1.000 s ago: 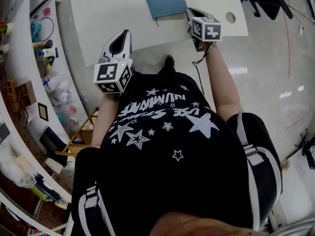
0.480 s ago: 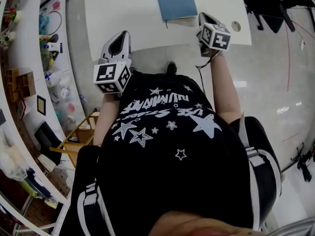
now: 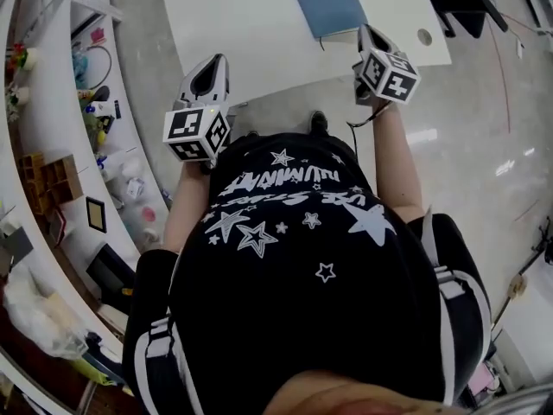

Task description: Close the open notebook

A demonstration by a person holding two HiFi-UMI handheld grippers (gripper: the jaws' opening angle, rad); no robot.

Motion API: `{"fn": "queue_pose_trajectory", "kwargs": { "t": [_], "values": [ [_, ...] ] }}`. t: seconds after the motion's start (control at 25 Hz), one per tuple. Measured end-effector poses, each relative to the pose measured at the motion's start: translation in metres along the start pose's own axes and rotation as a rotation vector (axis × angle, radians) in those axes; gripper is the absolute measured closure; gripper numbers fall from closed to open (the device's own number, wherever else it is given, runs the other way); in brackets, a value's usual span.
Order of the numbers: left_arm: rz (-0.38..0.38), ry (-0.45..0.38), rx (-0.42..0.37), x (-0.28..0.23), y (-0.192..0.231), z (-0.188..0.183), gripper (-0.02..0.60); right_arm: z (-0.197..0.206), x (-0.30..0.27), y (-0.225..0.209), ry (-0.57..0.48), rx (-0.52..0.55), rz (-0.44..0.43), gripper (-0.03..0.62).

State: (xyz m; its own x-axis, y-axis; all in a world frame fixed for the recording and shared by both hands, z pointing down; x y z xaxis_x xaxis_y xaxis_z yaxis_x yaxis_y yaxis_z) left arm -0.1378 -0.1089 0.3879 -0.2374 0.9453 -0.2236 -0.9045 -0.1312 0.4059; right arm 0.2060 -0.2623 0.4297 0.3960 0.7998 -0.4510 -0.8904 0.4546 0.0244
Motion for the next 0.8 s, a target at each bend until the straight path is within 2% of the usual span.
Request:
{"fn": "queue_pose_trajectory", "kwargs": {
  "t": [0.2,0.36,0.64,0.8],
  "values": [
    [0.118,0.048,-0.032,0.006,0.025,-0.008,0.569,0.019,0.026,0.051,0.0,-0.051,0.049,0.585],
    [0.175,0.067,-0.036,0.014,0.041,-0.007,0.569,0.031,0.045,0.079,-0.001,-0.086,0.073,0.585],
    [0.223,0.106,-0.006,0.033,0.057,0.006,0.569,0.046,0.077,0.105,0.049,-0.072,0.123,0.585],
    [0.242,0.111,-0.001,0.038,0.054,0.011,0.569,0.048,0.088,0.116,0.038,-0.065,0.133,0.586]
  ]
}}
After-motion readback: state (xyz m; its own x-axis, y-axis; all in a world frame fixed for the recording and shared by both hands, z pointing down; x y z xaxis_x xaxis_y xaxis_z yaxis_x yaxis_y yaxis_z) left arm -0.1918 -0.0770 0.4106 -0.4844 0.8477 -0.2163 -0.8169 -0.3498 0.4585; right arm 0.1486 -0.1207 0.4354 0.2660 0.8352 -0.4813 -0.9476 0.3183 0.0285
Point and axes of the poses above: the fingertips, and each gripper's own axes: x backward along the fingers, y to its left, z out of its underside, the point moved 9 cm from there along x, backward along the fingers, and after that the axes turned 12 degrees about x, right-handed, at the moved point
